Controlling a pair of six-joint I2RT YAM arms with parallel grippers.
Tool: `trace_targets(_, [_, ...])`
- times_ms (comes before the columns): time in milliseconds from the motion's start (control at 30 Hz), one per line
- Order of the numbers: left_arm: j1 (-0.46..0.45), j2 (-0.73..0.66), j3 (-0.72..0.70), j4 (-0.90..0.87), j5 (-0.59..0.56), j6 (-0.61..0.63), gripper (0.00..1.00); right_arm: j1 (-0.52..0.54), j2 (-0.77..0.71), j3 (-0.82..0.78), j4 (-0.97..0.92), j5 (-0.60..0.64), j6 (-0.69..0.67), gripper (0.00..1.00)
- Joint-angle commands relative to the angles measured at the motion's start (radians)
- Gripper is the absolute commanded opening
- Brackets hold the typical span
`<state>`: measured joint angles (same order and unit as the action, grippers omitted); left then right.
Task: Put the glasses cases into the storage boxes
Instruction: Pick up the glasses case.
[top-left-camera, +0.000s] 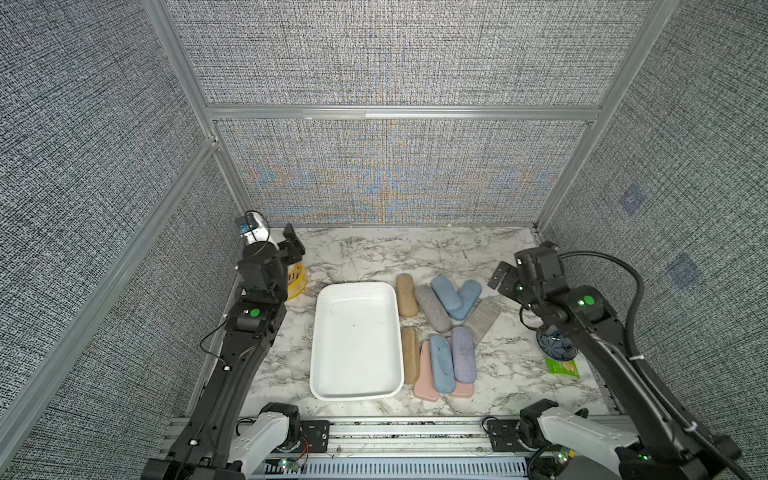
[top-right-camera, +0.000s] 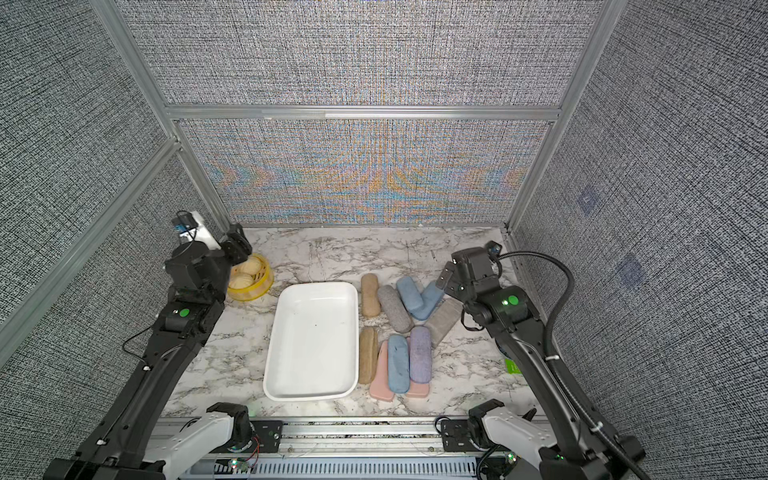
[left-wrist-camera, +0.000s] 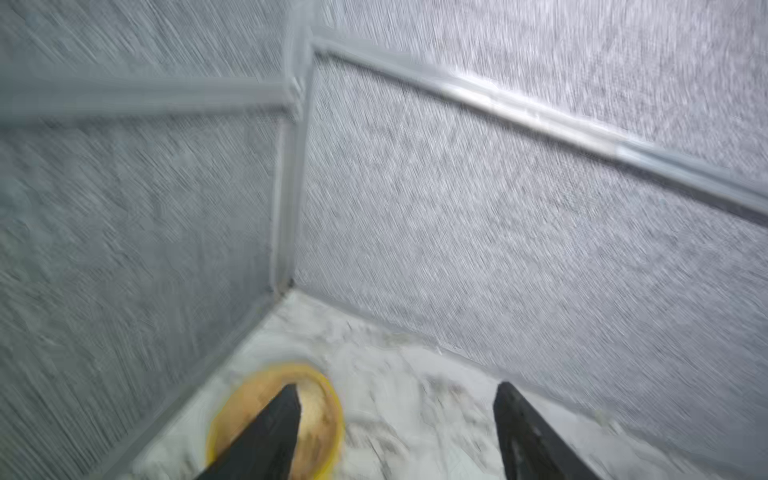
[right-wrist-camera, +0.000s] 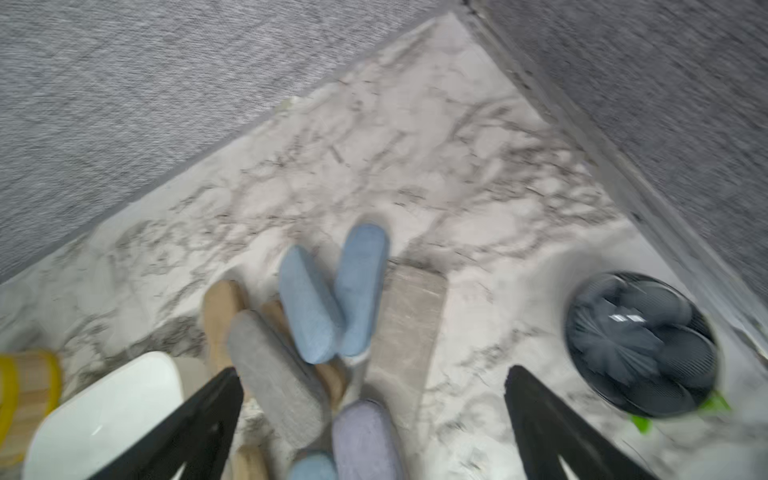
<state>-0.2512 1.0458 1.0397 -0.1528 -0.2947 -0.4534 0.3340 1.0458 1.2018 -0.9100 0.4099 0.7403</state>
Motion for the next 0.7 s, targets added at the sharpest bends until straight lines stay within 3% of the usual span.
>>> trace_targets(0, [-0.152,0.064,0.018,-0.337,0.073,-0.269,0.73,-0.094,-0.019,-0.038,0.006,-0.110,-0.055,0.99])
trace_targets(133, [-0.348,0.227,0.104,-0.439,0.015,-0.297,0.70,0.015,0.162,0.121,-0.165,-0.093,-0.129,0.99])
trace_targets(267, [-0.486,0.433,0.283,-0.524,0.003,-0.323,0.71,0.112,0.278,0.134,-0.203,-0.122,-0.128,0.96])
trace_targets(467, [-0.557,0.821,0.619,-0.517,0.169,-0.488,0.71,0.106,0.328,0.115,-0.234,-0.115,-0.092,0.96])
trace_targets(567, [-0.568,1.013,0.832,-0.623,0.240,-0.578,0.65,0.099,0.326,0.122,-0.261,-0.087,-0.076,0.96])
trace_targets(667, [-0.583,1.120,0.978,-0.710,0.273,-0.627,0.64,0.093,0.301,0.127,-0.287,-0.090,-0.048,0.96])
